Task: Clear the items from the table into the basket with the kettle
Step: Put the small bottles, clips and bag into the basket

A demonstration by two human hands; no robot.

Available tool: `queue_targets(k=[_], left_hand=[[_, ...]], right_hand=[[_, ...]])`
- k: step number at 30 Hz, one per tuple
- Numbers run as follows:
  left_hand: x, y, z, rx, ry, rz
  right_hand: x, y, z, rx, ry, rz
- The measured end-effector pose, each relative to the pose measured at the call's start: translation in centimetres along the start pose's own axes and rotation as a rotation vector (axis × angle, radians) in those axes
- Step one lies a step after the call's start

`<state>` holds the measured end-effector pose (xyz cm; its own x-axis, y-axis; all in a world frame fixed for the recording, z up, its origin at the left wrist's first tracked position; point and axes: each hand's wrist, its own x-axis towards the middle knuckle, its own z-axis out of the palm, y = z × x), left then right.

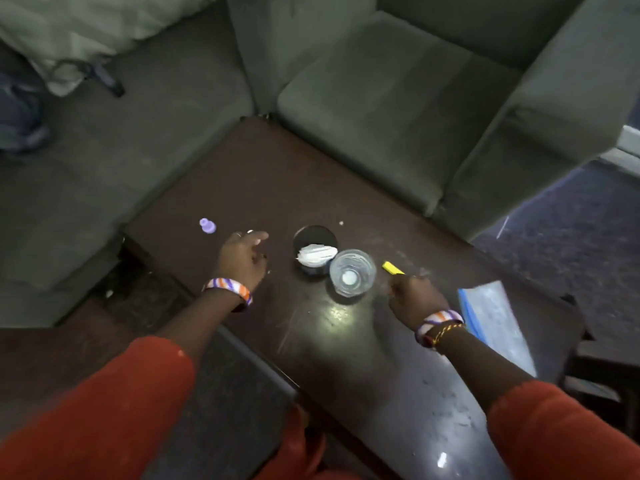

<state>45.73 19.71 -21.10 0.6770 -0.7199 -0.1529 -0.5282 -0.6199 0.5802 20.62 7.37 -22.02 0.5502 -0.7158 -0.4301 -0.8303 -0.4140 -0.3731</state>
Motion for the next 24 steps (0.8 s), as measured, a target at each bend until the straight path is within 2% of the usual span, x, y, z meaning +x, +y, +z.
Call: queue_targets(k=[3, 7, 9, 12, 16, 20, 22, 24], left_hand=[[5.0, -4.4, 1.2, 0.201, -0.143, -0.090], [9.2, -6.8, 3.6, 0.330, -0.320, -0.058], [9.9, -6.5, 4.2, 0.389, -0.356, -0.028], [9.8, -6.3, 3.7, 0.464, -0.260, -0.029], [10.7, -9.1, 1.3, 0.332, -0.014, -0.043], [12.8, -12.7, -0.2, 0.084, -0.103, -0.209], [12.8, -13.4, -0.1, 0.106, -0.165, -0.233], [12.2, -13.3, 0.4, 0.087, -0.162, -0.236]], right_hand=[[1.5, 0.5, 1.9, 0.063, 0.029, 0.118], [2.4, 1.4, 3.1, 0.098, 0.077, 0.204], [2.5, 1.8, 3.4, 0.087, 0.084, 0.242], [2.3, 2.1, 4.4, 0.017, -0.006, 0.314], [1.4, 0.2, 6.4, -0.114, -0.180, 0.337], [0.8, -3.1, 8.4, -0.197, -0.290, 0.210], [0.6, -4.6, 9.3, -0.201, -0.332, 0.146], [0.5, -5.5, 10.2, -0.185, -0.380, 0.085]])
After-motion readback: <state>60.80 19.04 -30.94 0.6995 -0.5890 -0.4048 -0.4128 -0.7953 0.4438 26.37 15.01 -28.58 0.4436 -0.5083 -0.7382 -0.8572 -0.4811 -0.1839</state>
